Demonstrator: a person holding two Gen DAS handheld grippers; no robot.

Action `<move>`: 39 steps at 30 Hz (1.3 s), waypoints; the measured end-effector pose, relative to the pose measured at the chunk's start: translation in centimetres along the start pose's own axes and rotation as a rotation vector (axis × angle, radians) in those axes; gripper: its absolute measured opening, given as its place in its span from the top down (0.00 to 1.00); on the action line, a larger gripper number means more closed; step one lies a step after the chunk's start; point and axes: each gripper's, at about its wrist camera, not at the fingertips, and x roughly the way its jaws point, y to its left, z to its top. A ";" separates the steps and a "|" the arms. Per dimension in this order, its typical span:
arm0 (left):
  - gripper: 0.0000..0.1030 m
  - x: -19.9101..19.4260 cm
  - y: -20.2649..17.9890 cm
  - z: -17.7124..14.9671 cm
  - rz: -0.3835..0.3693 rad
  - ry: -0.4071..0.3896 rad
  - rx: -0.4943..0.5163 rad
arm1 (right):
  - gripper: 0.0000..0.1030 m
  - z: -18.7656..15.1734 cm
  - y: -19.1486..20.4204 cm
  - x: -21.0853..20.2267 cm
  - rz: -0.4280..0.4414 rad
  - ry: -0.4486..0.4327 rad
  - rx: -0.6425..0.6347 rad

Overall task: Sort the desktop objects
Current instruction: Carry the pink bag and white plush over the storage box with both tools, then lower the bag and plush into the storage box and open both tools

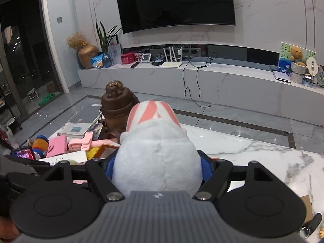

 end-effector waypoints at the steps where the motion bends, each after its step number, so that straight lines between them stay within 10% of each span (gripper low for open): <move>1: 0.33 0.2 0.0 0.0 0.009 0.007 0.008 | 0.25 -0.2 0.0 0.5 -0.007 0.014 -0.001; 23: 0.21 3.2 -4.6 -1.4 0.190 0.061 0.344 | 0.20 -2.7 -0.7 4.8 -0.080 0.180 -0.115; 39: 0.15 2.7 -3.8 -0.4 0.137 0.090 0.226 | 0.19 -2.1 -1.6 3.3 -0.052 0.125 -0.048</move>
